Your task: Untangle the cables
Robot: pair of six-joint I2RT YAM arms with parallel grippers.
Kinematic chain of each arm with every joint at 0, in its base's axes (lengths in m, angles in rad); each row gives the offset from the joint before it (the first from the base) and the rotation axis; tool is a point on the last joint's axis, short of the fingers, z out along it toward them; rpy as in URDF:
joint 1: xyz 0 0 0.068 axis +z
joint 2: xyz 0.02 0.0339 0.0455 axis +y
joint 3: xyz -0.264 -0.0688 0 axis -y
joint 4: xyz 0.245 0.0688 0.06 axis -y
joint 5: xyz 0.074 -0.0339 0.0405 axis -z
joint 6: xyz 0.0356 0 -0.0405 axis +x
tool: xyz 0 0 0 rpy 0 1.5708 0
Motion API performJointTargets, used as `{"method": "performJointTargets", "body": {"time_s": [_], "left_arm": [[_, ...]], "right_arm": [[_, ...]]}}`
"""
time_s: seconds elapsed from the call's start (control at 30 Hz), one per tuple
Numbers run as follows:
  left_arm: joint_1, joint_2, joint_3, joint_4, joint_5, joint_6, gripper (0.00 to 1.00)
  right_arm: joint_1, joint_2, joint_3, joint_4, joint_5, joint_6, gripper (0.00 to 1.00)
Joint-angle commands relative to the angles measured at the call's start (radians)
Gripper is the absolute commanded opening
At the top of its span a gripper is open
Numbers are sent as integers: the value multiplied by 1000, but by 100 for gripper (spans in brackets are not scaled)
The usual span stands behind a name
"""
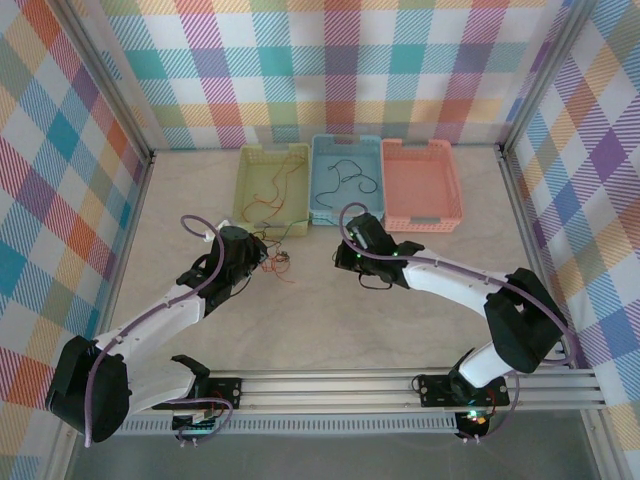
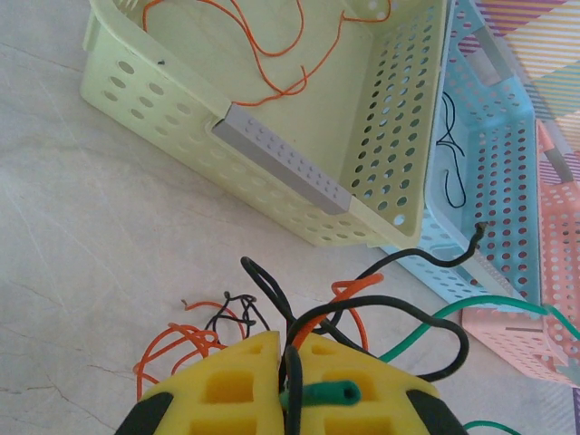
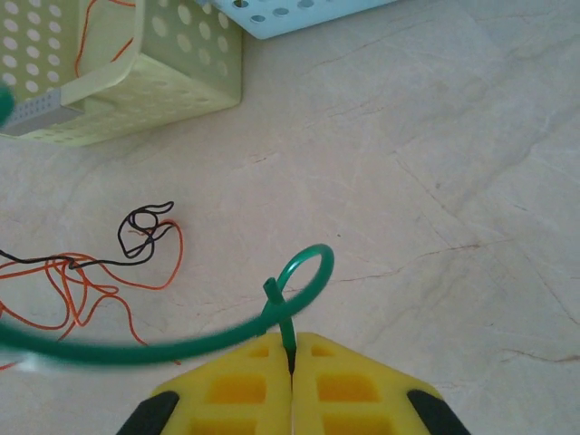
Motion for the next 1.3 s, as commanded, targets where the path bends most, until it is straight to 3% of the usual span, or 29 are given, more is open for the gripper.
{"method": "performJointTargets", "body": {"time_s": [0.0,0.17,0.4,0.63,0.9,1.0,1.13,1.2,1.27], "left_arm": [[10,-21,3,-6,-21,21,0],[11,-34,9,-56,-75,20,0],[11,-37,10,-82,-109,12,0],[12,-29,11,-81,-109,16,0],[13,-11,14,-73,-95,21,0],[13,-9,15,-67,-83,24,0],[13,-7,16,-58,-63,32,0],[13,-5,17,-54,-46,32,0],[13,-6,19,-45,-33,40,0]], "right_arm": [[-9,-54,-11,-6,7,-40,3],[-77,-185,-127,54,-34,-89,0],[-295,-457,-350,232,-204,-94,0],[-382,-661,-360,163,-209,-182,0],[-450,-712,-321,69,-219,-240,0],[-452,-673,-277,13,-292,-320,1],[-451,-621,-212,-64,-410,-464,46],[-451,-616,-210,-54,-418,-463,56],[-452,-616,-217,-5,-475,-468,59]]}}
